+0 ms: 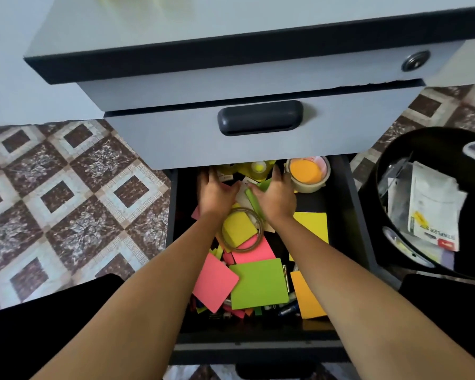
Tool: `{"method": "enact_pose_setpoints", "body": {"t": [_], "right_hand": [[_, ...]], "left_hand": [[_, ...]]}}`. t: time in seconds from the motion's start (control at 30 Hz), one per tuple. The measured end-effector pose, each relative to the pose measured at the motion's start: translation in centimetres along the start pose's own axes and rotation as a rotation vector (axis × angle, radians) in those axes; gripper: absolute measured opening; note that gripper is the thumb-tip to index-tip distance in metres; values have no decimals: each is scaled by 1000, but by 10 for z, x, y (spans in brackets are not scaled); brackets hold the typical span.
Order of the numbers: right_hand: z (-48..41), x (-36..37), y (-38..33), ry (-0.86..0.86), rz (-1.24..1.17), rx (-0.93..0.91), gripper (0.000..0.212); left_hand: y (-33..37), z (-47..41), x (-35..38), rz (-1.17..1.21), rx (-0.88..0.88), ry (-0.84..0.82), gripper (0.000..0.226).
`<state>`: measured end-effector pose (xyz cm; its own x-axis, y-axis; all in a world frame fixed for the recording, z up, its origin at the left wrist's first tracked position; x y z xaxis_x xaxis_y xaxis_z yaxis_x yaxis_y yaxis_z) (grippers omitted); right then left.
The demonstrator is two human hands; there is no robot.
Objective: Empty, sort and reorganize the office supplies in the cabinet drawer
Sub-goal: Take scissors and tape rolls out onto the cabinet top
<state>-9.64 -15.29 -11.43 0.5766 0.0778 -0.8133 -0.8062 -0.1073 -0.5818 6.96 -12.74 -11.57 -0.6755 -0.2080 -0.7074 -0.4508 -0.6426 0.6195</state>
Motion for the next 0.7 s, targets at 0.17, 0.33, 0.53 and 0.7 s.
{"method": "enact_pose_setpoints", "body": {"t": [0.17,0.33,0.53,0.7], "right_hand": [[-5,5,-3,2,49,84,80],[-5,8,-3,12,63,148,68],[-4,7,-2,58,16,158,57],[-2,5,-1,77,11,158,57]], "left_hand": [[-3,-10,5,10,-75,56,81],[-4,-15,9,-59,-125,82,81],[-7,-16,8,-26,-138,97,66],[-5,-17,7,-104,-128,110,73]]}}
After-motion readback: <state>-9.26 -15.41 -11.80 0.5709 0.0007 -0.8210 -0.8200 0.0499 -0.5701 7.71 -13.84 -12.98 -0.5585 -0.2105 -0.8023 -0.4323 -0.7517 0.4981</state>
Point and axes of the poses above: each hand's wrist, its own z-axis away from the middle knuckle, its own x-axis out of the palm, y = z × x, the point moved 8 cm from there along -z, towards the middle knuckle, and after that the axes turned 15 degrees about -x, right-handed, at the moved point
